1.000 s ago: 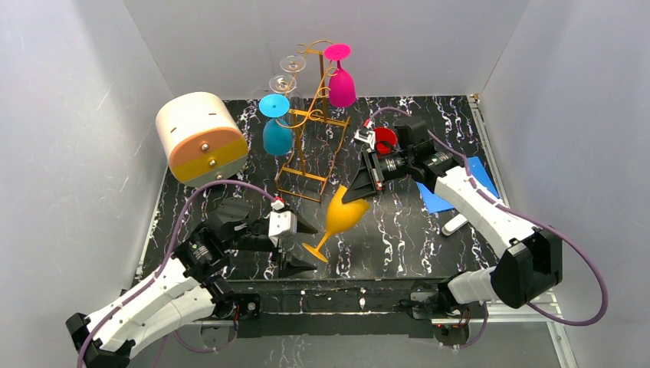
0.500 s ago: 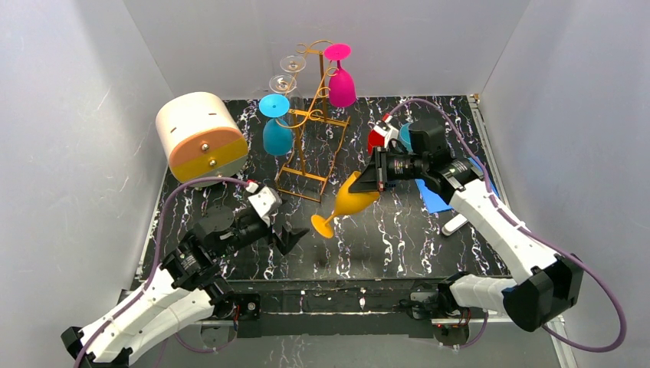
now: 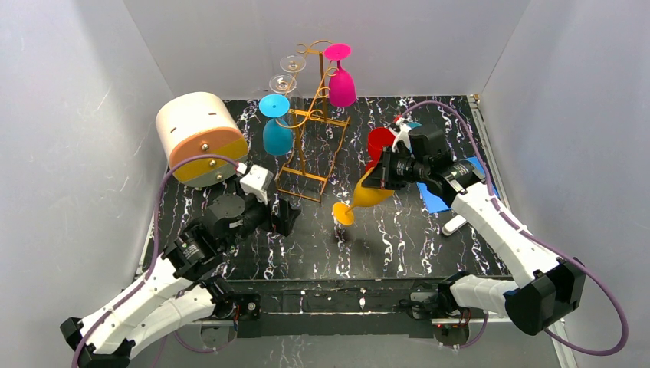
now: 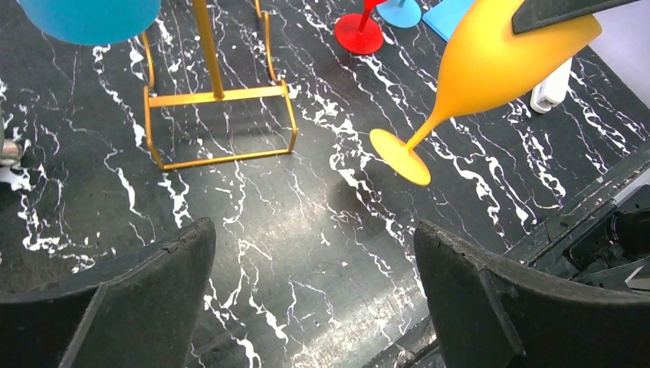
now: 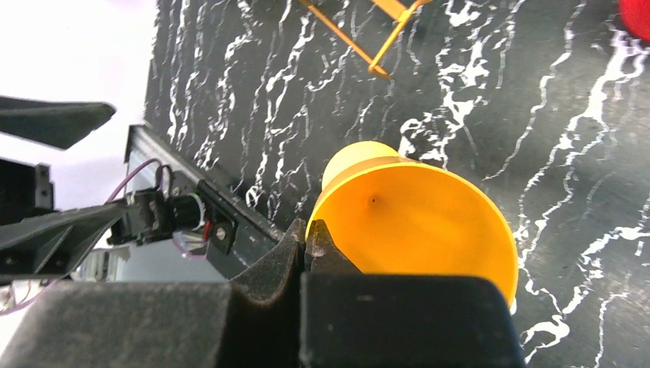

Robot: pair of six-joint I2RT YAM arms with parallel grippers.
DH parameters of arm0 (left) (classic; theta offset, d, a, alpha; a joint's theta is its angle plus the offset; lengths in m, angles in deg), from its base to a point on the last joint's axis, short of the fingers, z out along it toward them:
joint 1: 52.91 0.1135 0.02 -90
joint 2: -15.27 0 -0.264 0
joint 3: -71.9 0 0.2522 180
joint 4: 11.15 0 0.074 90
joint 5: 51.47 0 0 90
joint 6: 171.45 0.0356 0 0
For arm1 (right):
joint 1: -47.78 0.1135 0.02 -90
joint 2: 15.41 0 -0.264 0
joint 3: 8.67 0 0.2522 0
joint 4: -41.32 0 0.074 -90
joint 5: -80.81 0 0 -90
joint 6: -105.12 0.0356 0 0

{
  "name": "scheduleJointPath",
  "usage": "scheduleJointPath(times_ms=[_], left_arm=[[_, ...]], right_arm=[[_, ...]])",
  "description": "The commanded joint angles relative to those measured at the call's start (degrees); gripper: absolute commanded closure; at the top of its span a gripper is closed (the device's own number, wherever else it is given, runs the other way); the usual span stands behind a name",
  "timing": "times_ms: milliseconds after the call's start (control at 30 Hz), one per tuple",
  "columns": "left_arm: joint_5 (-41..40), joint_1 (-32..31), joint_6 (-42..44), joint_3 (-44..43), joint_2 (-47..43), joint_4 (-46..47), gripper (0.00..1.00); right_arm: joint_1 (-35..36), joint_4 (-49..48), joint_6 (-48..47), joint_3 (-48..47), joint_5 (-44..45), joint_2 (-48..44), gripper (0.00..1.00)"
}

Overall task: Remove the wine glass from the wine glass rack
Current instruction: Place the wine glass at the center of the board.

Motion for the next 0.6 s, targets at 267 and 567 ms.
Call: scheduleJointPath(times_ms=[267, 567], left_arm=[[-2.7, 0.2, -1.7, -4.7, 4.0, -6.2, 0.02], [-3.8, 0.3, -1.2, -4.8, 3.2, -7.2, 0.02]], right_arm=[[0.2, -0.1, -2.8, -2.1, 12.6, 1.2, 0.99], [4.7, 1.3, -10.2, -9.1, 20.2, 7.6, 0.99]])
